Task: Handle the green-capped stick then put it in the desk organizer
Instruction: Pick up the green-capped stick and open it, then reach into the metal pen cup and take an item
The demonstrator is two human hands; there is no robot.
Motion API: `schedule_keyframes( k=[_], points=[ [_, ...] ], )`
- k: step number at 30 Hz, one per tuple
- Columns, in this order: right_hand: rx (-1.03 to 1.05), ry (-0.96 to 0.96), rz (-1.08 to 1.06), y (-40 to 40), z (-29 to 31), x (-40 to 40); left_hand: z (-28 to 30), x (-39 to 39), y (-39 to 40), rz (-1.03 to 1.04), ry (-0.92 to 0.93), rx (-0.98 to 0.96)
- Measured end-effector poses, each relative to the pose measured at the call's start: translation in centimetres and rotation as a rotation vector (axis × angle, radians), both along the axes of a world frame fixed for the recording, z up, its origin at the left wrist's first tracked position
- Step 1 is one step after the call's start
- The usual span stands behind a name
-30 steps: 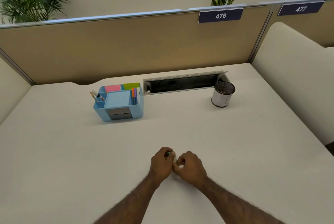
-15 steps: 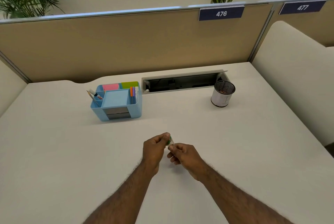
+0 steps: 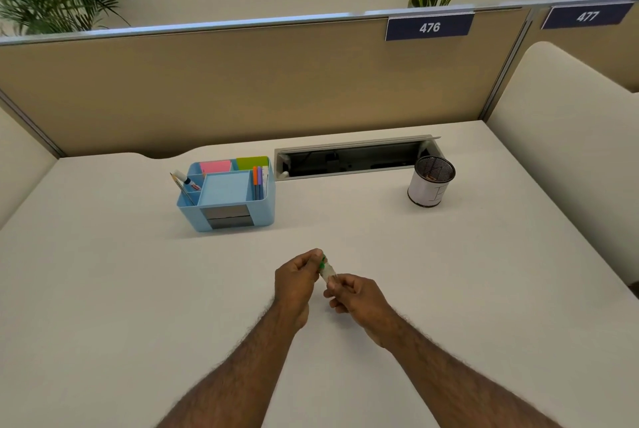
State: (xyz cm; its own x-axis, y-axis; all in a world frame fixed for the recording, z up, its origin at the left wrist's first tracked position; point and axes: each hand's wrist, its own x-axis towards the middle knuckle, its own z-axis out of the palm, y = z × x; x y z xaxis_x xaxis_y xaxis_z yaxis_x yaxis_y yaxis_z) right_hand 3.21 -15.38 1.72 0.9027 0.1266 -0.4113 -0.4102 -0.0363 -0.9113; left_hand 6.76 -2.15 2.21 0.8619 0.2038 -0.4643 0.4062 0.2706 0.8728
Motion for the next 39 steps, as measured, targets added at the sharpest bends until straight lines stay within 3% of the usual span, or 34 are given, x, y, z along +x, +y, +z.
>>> schedule_keyframes(
  k=[4,17,22,29,35,39],
  points=[
    [-0.024,-0.002,-0.014,-0.7,-0.9,0.4,-0.4,1.0,0.3,0.090,0.078,-0.039],
    [-0.089,-0.284,-0.490,-7.7,3.6,9.3,-1.9,3.7,1.5,0.040,0.211,-0.101],
    [-0.509,-0.359,-0.680,-13.3,6.1,13.5,-2.6,4.0,1.9,-0.008,0.240,-0.083],
    [-0.903,-0.323,-0.514,-17.9,8.4,16.5,-3.0,4.3,2.0,-0.011,0.270,-0.067],
    [-1.073,-0.241,-0.309,-18.9,9.1,17.9,-3.3,4.5,1.9,-0.010,0.277,-0.058],
    [-1.063,-0.217,-0.335,-18.3,9.1,18.0,-3.3,4.4,1.9,-0.010,0.265,-0.048]
  ],
)
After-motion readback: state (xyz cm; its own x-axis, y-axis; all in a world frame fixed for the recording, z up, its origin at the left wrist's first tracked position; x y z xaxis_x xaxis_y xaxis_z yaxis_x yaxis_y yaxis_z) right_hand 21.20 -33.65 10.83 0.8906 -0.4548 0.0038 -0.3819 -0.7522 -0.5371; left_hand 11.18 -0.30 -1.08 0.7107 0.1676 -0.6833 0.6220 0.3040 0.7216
